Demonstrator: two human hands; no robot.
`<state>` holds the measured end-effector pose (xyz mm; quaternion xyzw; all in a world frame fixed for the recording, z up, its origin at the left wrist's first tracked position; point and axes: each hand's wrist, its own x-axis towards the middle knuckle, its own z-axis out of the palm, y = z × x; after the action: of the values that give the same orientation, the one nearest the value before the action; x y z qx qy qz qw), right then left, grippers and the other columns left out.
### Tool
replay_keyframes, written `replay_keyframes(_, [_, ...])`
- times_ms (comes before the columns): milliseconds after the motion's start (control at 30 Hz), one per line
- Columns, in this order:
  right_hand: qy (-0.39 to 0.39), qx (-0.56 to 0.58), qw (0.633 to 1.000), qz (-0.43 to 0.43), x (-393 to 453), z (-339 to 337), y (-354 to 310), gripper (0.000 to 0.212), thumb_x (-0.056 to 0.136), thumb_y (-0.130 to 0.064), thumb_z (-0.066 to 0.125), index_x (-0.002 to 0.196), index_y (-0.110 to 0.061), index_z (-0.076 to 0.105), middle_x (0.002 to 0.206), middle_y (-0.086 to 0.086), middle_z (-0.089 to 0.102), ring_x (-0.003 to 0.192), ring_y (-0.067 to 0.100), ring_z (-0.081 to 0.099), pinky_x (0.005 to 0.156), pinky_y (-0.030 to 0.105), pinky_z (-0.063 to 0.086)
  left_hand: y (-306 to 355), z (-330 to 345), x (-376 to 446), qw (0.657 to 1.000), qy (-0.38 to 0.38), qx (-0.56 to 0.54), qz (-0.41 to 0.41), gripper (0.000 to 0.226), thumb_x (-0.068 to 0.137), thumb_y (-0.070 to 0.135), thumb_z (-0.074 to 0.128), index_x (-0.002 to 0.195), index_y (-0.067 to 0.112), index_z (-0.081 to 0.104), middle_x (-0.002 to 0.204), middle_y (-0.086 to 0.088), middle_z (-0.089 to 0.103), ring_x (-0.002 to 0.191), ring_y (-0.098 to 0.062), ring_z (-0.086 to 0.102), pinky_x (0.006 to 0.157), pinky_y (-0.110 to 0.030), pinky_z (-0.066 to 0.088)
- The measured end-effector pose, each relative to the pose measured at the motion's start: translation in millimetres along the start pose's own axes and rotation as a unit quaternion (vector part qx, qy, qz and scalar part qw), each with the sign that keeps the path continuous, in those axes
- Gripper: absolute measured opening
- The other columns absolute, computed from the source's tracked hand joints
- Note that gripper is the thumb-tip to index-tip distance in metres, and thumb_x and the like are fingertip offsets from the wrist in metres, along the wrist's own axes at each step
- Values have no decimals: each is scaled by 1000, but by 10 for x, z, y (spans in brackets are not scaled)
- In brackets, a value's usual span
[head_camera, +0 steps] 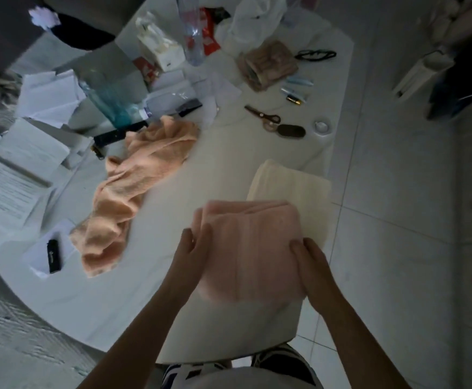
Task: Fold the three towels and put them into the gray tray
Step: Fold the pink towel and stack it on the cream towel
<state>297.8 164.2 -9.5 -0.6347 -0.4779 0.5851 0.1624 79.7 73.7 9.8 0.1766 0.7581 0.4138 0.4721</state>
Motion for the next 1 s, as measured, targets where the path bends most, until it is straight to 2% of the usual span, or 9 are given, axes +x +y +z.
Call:
replay_keyframes(100, [24,80,997,2,265,-347,-260,17,99,-34,48,97,-32,65,107,-3,68,96,17,65,83,38,53,479,368,260,996,14,28,87,26,96,58,51,102,33,55,96,11,66,81,3,65,66,-24,48])
replay_keyframes(200, [33,65,997,-20,556,-607,-393,22,101,-31,44,109,-26,63,115,4,67,102,21,64,88,42,52,697,697,592,992,16,59,111,27,96,56,52,113,35,53,101,15,66,90,-2,65,69,-25,49])
replay_keyframes(433, [-111,16,988,104,666,-658,-236,66,84,-61,61,134,-19,53,126,5,63,112,27,62,101,50,49,-79,871,569,987,12,73,-139,67,95,63,50,131,7,57,117,-6,63,99,-21,60,84,-35,47])
replay_keyframes(500, [-118,-2,988,102,666,-636,-175,62,84,-56,65,134,-21,51,127,6,61,113,28,61,101,53,48,-248,821,405,987,-34,-6,-158,81,85,76,54,134,11,58,119,0,66,102,-17,65,80,-30,51])
replay_keyframes(633, [-175,-34,982,68,630,-675,-200,48,84,-43,70,127,-29,54,128,5,62,114,28,60,101,55,47,-414,742,224,971,-149,-110,-152,83,78,74,66,142,21,56,132,1,69,122,-18,65,102,-38,53])
replay_keyframes(733, [-246,-30,968,26,503,-676,-370,71,62,-51,71,128,-29,55,126,1,64,114,23,62,100,53,49,-431,630,150,953,-186,-178,-157,76,77,63,75,137,21,61,133,-3,69,121,-18,66,89,-28,59])
replay_keyframes(833, [-308,-42,950,-19,369,-544,-501,85,57,-48,70,136,-23,52,128,3,64,117,23,62,100,50,50,-473,436,68,955,-154,-232,-105,66,78,59,76,131,20,68,134,-12,68,123,-25,65,90,-35,59])
replay_keyframes(900, [-331,-34,941,-64,297,-397,-540,74,61,-37,71,130,-16,57,121,12,66,112,31,63,94,52,52,-536,244,-14,956,-97,-274,-37,67,82,53,75,135,14,63,137,-20,64,127,-36,61,99,-49,53])
replay_keyframes(1000, [-349,-3,935,-63,268,-139,-425,57,66,-23,71,120,-8,59,117,21,65,110,38,61,93,54,50,-657,-68,-156,964,15,-264,15,65,76,50,82,129,17,65,128,-17,69,118,-34,67,88,-43,59])
